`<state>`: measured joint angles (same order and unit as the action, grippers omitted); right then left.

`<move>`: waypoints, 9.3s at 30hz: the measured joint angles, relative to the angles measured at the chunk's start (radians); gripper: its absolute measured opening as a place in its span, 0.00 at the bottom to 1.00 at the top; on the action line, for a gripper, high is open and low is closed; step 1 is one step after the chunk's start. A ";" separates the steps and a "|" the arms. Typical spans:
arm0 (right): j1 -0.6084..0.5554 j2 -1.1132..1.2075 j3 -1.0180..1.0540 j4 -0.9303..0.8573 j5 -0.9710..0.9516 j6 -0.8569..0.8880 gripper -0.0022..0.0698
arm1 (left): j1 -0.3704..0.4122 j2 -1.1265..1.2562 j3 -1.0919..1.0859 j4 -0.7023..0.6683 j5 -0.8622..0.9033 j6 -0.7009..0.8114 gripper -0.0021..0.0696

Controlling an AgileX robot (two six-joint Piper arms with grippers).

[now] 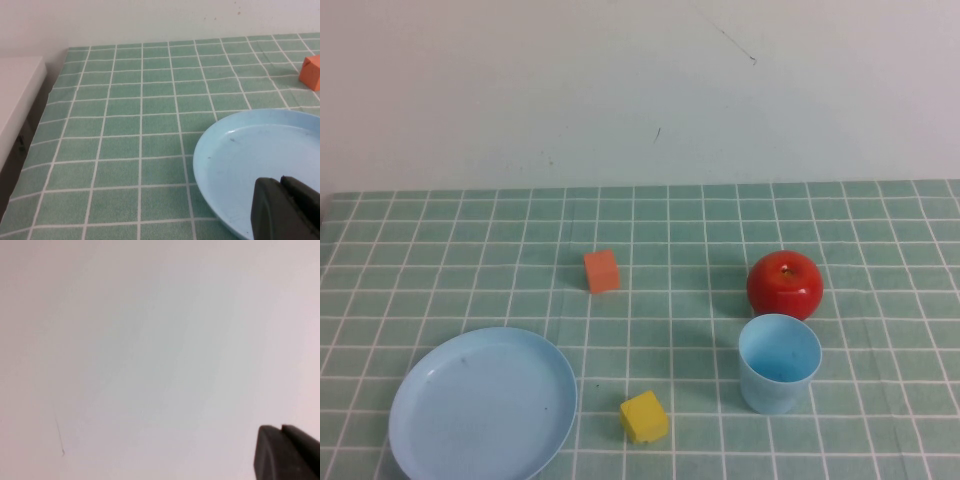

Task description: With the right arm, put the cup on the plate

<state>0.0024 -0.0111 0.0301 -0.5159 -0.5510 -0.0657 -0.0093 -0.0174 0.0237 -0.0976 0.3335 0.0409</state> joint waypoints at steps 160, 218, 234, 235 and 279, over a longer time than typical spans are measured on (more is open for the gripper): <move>0.718 2.222 -1.795 1.612 1.132 -1.356 0.46 | 0.000 0.000 0.000 0.000 0.000 0.000 0.02; 0.185 0.143 -0.400 0.501 1.234 -0.307 0.03 | 0.000 0.000 0.000 0.000 0.000 0.000 0.02; 0.185 0.142 -0.400 0.529 1.240 -0.306 0.03 | 0.000 0.000 0.000 0.000 0.000 0.000 0.02; 0.185 0.142 -0.400 0.529 1.240 -0.306 0.03 | 0.000 0.000 0.000 0.000 0.000 0.000 0.02; -0.093 0.000 -0.012 0.608 0.955 -0.268 0.03 | 0.000 0.000 0.000 0.000 0.000 0.000 0.02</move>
<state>-0.0908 -0.0114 0.0177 0.0918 0.4043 -0.3339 -0.0093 -0.0174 0.0237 -0.0976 0.3335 0.0411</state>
